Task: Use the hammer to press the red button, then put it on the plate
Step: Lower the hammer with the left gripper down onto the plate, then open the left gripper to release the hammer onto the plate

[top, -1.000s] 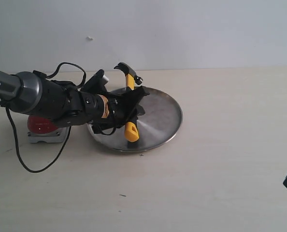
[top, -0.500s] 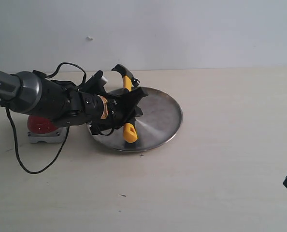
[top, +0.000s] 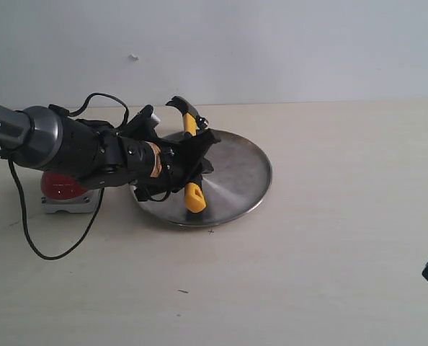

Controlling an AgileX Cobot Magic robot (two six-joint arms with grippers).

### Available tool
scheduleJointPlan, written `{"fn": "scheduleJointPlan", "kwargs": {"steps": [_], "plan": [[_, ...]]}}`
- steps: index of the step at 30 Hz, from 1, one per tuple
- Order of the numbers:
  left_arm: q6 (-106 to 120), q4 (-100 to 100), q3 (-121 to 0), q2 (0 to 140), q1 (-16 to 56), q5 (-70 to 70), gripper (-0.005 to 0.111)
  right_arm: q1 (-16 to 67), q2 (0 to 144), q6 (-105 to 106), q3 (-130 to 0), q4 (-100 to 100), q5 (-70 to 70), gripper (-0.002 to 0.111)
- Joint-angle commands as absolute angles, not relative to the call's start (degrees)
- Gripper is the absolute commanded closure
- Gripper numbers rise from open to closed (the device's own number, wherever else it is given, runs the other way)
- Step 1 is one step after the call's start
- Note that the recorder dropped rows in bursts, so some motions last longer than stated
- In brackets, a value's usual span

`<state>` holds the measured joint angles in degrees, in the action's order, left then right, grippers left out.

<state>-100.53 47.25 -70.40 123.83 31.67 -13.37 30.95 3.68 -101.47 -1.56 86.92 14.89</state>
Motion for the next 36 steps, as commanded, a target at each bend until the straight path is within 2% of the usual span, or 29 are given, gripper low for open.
{"fn": "scheduleJointPlan", "kwargs": {"steps": [1, 4, 9, 11, 20, 36], "plan": [[-100.5, 48.0, -71.2, 122.7, 32.0, -14.7, 0.088, 30.7, 3.4, -100.9, -1.5, 87.1, 15.1, 0.108], [-101.4, 49.1, -71.2, 122.7, 32.0, -14.7, 0.085, 30.7, 3.4, -100.9, -1.5, 87.1, 15.1, 0.108], [-102.0, 49.3, -71.2, 122.7, 32.0, -14.7, 0.066, 30.7, 3.4, -100.9, -1.5, 87.1, 15.1, 0.108], [-102.1, 49.5, -71.2, 122.7, 32.0, -14.7, 0.061, 30.7, 3.4, -100.9, -1.5, 87.1, 15.1, 0.108], [-102.9, 50.6, -71.2, 122.7, 32.0, -14.7, 0.051, 30.7, 3.4, -100.9, -1.5, 87.1, 15.1, 0.108], [-121.8, 74.5, -70.5, 120.3, 31.9, -18.6, 0.05, 30.7, 3.4, -100.9, -1.5, 87.1, 15.1, 0.108]]}}
